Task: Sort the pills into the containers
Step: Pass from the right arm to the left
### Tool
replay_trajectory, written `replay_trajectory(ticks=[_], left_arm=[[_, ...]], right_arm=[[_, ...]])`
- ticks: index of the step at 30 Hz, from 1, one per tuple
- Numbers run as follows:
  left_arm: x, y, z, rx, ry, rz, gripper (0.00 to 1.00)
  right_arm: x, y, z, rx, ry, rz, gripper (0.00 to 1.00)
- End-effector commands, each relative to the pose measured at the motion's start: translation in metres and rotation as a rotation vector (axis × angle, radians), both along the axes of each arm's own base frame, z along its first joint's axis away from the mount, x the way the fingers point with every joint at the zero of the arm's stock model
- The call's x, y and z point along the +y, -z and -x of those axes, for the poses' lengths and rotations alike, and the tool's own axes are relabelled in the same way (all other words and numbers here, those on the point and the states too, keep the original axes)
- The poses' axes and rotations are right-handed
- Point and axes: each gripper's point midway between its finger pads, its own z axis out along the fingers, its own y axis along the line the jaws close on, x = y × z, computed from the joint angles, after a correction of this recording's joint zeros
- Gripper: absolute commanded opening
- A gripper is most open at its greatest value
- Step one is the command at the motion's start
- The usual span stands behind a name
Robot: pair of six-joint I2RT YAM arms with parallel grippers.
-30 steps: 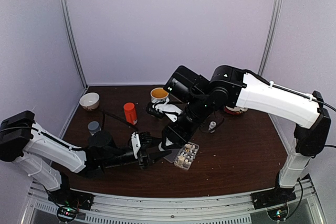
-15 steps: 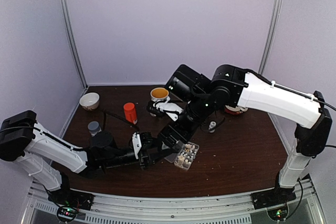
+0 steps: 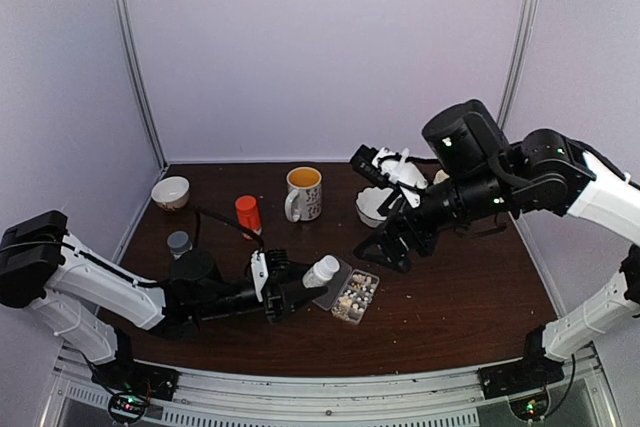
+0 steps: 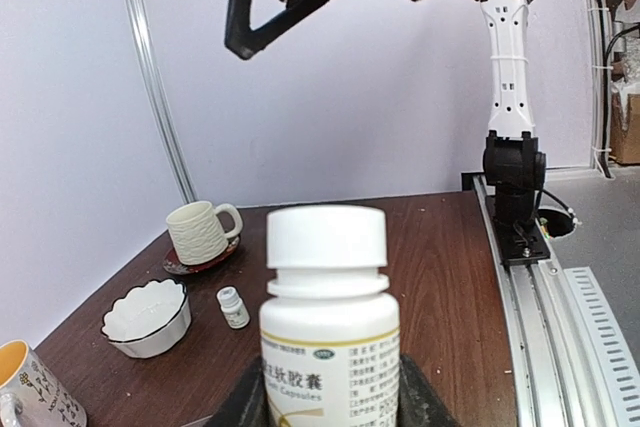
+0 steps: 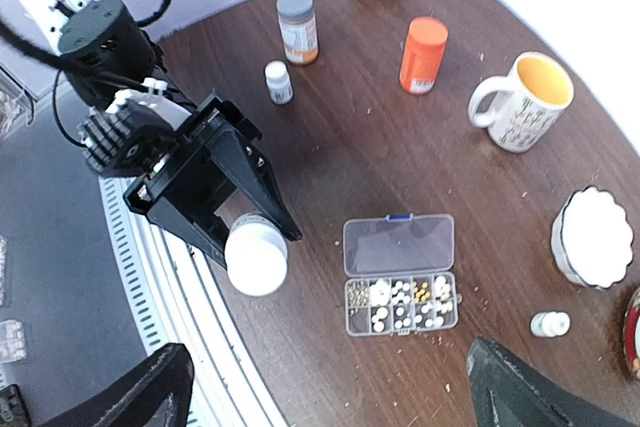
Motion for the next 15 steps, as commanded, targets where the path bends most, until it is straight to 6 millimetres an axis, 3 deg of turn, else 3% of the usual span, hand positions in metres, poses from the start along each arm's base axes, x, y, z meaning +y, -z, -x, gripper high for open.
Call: replay_trajectory(ticks=[1, 5, 10, 15], left_arm=[[-0.003, -0.03, 0.009, -0.001, 0.054, 0.063, 0.19], [-0.002, -0.042, 0.027, 0.004, 0.153, 0.069, 0.19], [-0.004, -0.047, 0.05, 0.053, 0.287, 0.025, 0.18], [-0.004, -0.051, 0.056, 0.074, 0.325, -0.017, 0.18]], right_arm=[[-0.002, -0.023, 0.003, -0.106, -0.067, -0.163, 1.0], [0.002, -0.024, 0.018, -0.205, -0.231, -0.167, 1.0], [0.008, -0.023, 0.023, -0.431, -0.362, -0.159, 0.92], [0.016, -0.035, 0.036, -0.544, -0.502, -0.18, 0.85]])
